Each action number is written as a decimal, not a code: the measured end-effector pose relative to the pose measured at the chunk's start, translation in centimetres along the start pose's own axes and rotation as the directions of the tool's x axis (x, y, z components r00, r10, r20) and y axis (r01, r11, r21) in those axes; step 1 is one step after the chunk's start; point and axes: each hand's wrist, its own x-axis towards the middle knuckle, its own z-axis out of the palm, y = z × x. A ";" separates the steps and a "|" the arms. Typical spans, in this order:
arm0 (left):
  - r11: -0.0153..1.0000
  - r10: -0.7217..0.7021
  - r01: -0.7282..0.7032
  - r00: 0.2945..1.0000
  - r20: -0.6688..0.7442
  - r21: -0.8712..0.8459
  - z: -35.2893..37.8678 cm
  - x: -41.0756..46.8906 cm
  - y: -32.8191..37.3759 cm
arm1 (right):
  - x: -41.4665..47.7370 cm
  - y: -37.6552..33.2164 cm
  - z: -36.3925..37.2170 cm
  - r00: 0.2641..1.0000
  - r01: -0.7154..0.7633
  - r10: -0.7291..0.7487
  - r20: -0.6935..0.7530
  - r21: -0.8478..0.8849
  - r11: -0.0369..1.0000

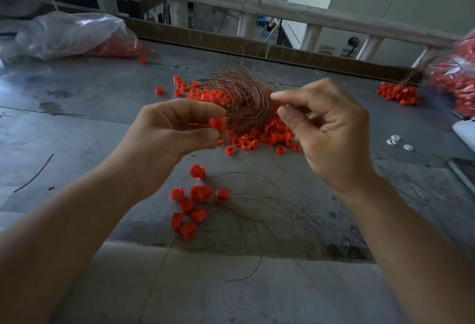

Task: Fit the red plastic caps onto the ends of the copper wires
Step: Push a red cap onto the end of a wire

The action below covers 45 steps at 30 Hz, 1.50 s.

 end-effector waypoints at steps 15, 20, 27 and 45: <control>0.999 0.025 -0.021 0.992 0.121 -0.036 0.8 -0.5 -0.1 | -0.6 -2.0 0.6 0.989 0.017 -0.008 0.149 -0.059 0.998; 0.999 0.028 -0.025 0.993 0.112 -0.035 0.9 -0.6 0.0 | -0.7 -2.4 0.8 0.987 -0.020 0.025 0.157 -0.033 0.999; 0.997 0.073 -0.077 0.990 0.120 0.026 0.9 -0.5 -0.3 | -0.7 -2.8 0.8 0.975 -0.077 0.066 0.213 0.047 0.996; 0.992 0.101 -0.112 0.983 0.152 0.064 1.0 -0.7 0.0 | -0.5 -3.4 1.0 0.894 -0.381 0.306 0.328 0.195 0.904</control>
